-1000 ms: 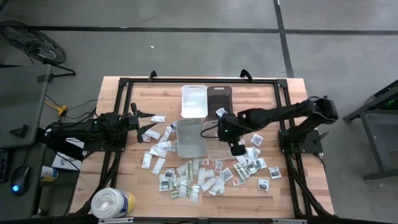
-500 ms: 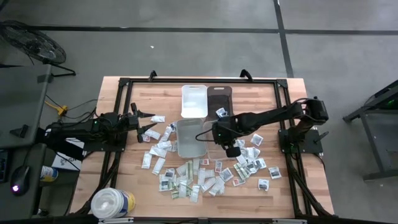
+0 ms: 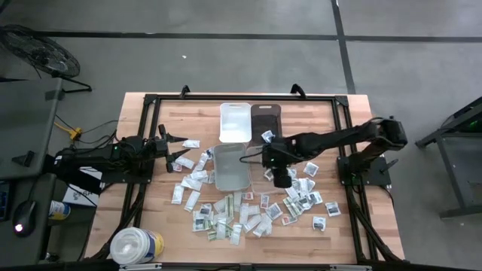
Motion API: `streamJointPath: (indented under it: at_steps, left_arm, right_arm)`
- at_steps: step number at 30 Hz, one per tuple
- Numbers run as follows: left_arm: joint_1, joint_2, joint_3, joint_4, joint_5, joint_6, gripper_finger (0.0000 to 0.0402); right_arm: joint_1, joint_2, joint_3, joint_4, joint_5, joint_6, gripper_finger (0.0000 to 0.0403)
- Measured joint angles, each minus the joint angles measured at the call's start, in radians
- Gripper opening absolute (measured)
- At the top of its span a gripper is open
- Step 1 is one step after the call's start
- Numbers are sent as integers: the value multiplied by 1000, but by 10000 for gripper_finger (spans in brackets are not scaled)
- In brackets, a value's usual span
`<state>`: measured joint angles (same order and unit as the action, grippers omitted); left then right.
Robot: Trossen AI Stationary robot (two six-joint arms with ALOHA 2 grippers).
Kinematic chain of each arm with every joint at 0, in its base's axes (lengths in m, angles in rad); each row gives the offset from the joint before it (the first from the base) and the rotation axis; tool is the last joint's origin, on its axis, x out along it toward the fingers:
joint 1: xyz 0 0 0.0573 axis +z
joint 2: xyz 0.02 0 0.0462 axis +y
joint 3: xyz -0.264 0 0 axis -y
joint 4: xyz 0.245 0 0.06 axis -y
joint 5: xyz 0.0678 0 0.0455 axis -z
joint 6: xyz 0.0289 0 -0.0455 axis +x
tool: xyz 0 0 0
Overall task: Pick & Place First Aid Supplies
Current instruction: Put the gray towelette pack into the transparent bin
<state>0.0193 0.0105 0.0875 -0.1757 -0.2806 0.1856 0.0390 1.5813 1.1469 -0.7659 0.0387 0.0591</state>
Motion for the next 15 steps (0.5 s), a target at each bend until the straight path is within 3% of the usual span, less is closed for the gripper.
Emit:
streamJointPath:
  at_steps: [12, 15]
  left_arm:
    - [0, 0, 0, -1, 0, 0, 189]
    - [0, 0, 0, -1, 0, 0, 189]
  right_arm:
    - [-60, -179, 0, -454, 107, 488, 159]
    - [-74, -209, -45, -483, 92, 560, 156]
